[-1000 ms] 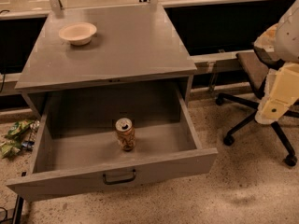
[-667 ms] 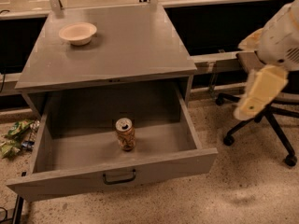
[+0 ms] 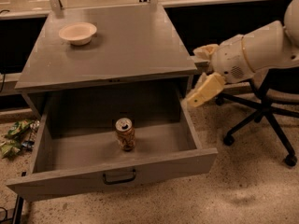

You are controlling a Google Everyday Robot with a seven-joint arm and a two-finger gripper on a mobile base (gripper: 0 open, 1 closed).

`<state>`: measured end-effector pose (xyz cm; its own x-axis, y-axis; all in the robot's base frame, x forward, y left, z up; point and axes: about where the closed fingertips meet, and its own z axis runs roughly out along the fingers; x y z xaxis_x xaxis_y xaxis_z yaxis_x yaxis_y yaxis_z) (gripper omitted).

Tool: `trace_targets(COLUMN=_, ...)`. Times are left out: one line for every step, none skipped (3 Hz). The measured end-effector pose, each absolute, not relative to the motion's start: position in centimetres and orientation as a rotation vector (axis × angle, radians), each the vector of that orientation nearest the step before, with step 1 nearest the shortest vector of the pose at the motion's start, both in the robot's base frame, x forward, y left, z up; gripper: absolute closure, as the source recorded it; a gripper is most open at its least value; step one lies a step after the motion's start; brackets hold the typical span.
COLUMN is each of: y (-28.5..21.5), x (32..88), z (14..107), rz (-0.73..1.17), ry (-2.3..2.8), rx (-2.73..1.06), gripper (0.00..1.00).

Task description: Pick orange can from top drawer and place on counter

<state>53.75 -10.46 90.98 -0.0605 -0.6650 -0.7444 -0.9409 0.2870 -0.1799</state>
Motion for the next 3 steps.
trace_targets(y=-5.8, x=55.2, z=89.4, rz=0.595, ry=1.667, rx=-1.391, gripper=0.00)
trace_targets(y=-1.3, x=55.0, z=86.3, rz=0.676, ry=1.574, rx=-1.395, gripper=0.00)
trace_targets(y=-1.2, x=55.0, z=86.3, rz=0.675, ry=1.572, rx=-1.398, gripper=0.00)
